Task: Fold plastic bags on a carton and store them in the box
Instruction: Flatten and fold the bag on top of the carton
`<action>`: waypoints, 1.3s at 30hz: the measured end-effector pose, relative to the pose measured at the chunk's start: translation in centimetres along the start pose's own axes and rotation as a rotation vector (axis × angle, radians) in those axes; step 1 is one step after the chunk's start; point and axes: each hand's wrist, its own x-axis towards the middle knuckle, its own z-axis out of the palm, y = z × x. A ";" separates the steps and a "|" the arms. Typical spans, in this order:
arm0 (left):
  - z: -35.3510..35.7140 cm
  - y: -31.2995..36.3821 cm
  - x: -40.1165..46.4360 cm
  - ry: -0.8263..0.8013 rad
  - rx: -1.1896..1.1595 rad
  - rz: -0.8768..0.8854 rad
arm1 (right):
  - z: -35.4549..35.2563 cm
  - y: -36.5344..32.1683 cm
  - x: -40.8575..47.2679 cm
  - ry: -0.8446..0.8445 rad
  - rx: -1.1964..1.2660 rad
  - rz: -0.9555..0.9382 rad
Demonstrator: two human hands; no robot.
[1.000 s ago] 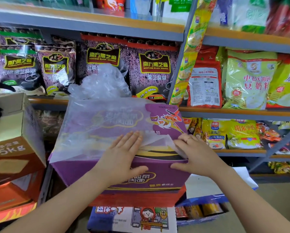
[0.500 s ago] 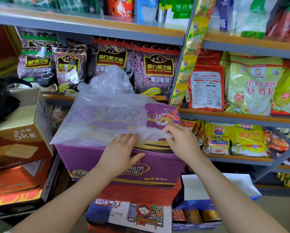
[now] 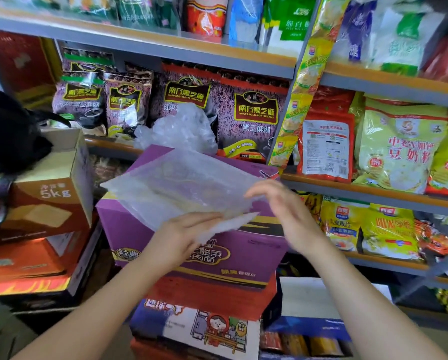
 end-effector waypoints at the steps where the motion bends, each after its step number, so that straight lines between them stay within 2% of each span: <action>1: -0.7 -0.9 -0.8 -0.040 -0.008 -0.020 | -0.3 0.9 0.9 0.046 -0.001 0.117; 3: -2.0 -2.2 -1.8 -0.074 -0.005 -0.064 | -0.6 3.4 3.1 0.083 -0.226 0.317; 5: -2.8 -3.2 -2.3 -0.037 0.036 -0.101 | -0.6 6.0 5.4 -0.014 -0.359 0.473; 7: -3.2 -4.1 -2.8 0.040 0.042 -0.198 | 0.0 7.9 7.0 -0.136 -0.308 0.568; 9: -3.2 -5.0 -3.4 0.092 0.007 -0.294 | 0.9 8.8 7.7 -0.157 -0.265 0.587; 12: -3.1 -5.6 -3.4 0.097 -0.026 -0.340 | 1.4 8.9 8.4 -0.059 -0.116 0.629; 15: -3.5 -6.0 -2.2 0.094 -0.093 -0.332 | 0.8 8.4 7.8 -0.172 0.019 0.728; 17: -4.0 -6.0 -0.8 0.040 -0.203 -0.384 | 0.1 8.1 6.9 -0.120 0.149 0.706; 19: -4.1 -6.0 0.8 0.035 -0.331 -0.523 | -0.8 7.2 5.9 -0.019 0.225 0.614; 21: -4.1 -6.2 2.3 0.069 -0.493 -0.722 | -2.2 5.8 4.9 0.021 0.443 0.582; 23: -4.0 -6.6 3.8 0.072 -0.579 -0.892 | -3.8 4.9 4.0 -0.037 0.786 0.591; 25: -4.3 -7.3 4.9 0.115 -0.632 -1.012 | -5.1 5.2 3.5 -0.099 0.926 0.501; 27: -4.4 -7.7 5.7 0.121 -0.787 -1.125 | -5.6 5.7 3.5 -0.122 0.813 0.472; 29: -4.2 -8.3 5.8 0.031 -0.739 -1.123 | -4.8 5.9 4.1 -0.099 0.587 0.536; 33: -4.5 -9.0 5.7 0.006 -0.355 -1.077 | -2.4 6.7 6.1 0.063 0.087 0.620; 35: -4.8 -9.1 6.0 -0.033 -0.139 -0.973 | -1.5 6.9 7.0 0.221 -0.081 0.559; 37: -4.9 -9.7 6.1 -0.046 -0.069 -0.913 | -0.9 6.9 7.5 0.338 -0.112 0.398; 39: -4.9 -10.3 6.2 -0.067 -0.070 -0.905 | -0.5 6.2 7.7 0.367 0.023 0.320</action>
